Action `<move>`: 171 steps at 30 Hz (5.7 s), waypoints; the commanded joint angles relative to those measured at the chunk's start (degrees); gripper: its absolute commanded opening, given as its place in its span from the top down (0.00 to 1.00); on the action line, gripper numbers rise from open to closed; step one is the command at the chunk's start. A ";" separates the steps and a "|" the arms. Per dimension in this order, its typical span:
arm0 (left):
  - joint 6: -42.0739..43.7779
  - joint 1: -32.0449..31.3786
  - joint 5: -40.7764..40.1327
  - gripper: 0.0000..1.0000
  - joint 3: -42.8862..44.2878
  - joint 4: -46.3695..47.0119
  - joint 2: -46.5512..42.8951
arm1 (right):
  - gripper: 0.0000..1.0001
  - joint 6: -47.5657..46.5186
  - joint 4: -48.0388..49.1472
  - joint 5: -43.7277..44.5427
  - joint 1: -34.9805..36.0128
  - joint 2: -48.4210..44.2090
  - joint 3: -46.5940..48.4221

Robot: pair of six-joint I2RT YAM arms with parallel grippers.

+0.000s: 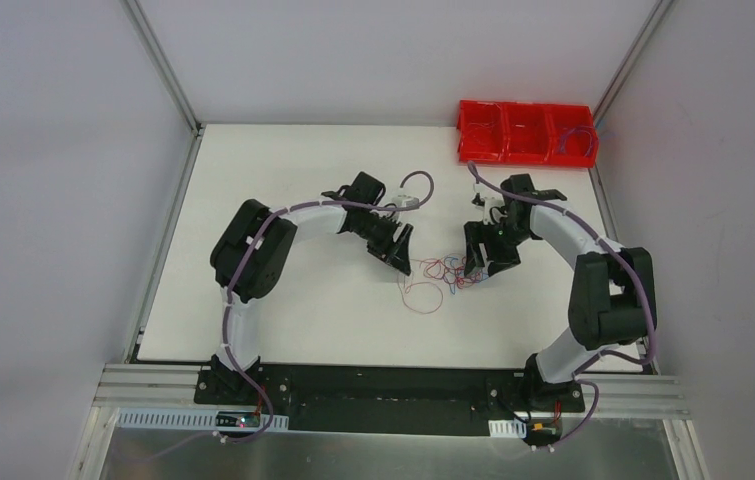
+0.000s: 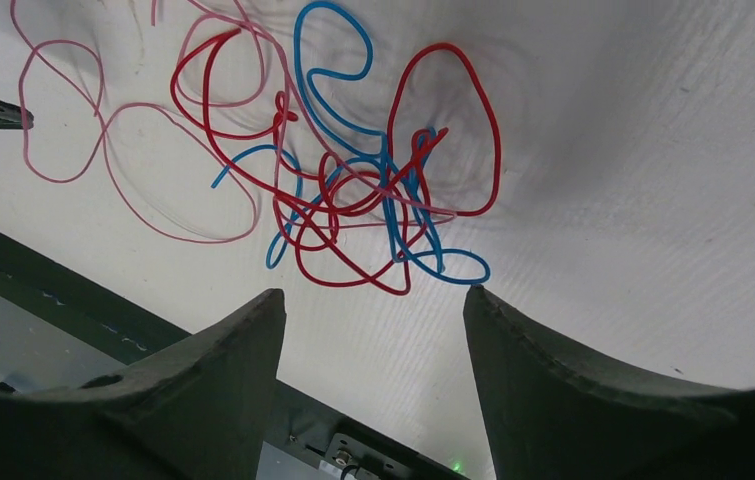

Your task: Untangle the cables

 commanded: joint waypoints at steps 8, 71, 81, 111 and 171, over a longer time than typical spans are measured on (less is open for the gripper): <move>-1.59 -2.70 -1.59 0.58 -1.04 8.93 2.88 | 0.32 -0.72 1.66 1.56 2.54 4.74 3.21; -19.71 21.37 9.81 1.00 41.08 -11.51 -18.68 | 0.18 -10.77 -5.94 -9.88 -5.50 -2.02 17.72; -7.08 19.47 -0.29 1.00 11.13 -10.72 -11.86 | 0.18 -7.64 -7.07 -11.21 -2.33 -1.45 18.75; -29.81 13.93 8.83 1.00 3.98 2.08 3.59 | 0.17 7.24 32.56 1.68 26.10 4.02 3.12; -63.72 20.63 12.08 1.00 -12.89 39.68 -9.47 | 1.00 23.73 41.87 2.37 23.90 10.71 11.93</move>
